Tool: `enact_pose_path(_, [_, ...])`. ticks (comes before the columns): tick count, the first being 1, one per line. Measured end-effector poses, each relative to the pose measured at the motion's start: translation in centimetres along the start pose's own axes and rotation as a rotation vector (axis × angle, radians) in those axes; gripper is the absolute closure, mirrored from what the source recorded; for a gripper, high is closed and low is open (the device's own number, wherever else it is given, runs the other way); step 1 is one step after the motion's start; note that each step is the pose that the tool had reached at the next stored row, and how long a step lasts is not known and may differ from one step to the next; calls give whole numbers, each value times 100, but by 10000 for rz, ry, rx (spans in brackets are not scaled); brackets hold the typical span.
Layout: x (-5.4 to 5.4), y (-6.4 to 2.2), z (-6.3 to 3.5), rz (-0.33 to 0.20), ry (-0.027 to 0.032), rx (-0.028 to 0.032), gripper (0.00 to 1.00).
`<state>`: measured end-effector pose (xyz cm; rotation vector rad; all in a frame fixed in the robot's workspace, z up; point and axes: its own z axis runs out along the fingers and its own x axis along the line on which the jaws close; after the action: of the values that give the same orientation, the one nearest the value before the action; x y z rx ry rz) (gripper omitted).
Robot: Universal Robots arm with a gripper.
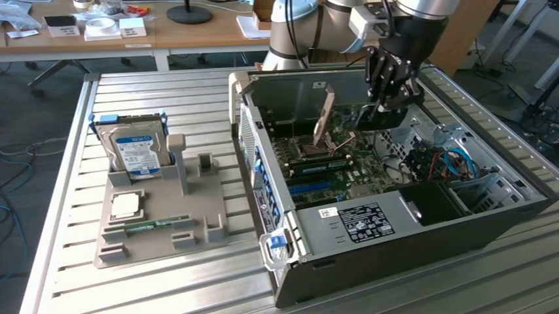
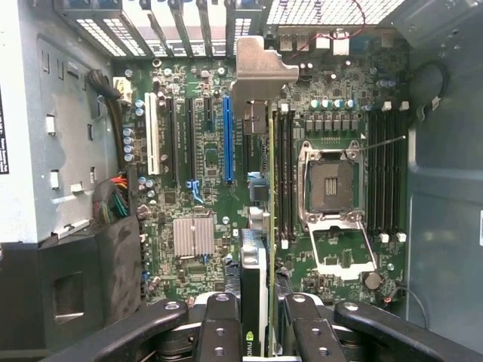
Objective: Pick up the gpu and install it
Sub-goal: 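Insert the gpu into the slot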
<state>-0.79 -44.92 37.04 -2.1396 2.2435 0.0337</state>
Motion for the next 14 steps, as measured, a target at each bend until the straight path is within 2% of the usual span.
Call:
enact_pose_path(8, [18,72,41,0,-3,1,73])
enact_pose_path(14, [22,84,59,-1,1,0,73])
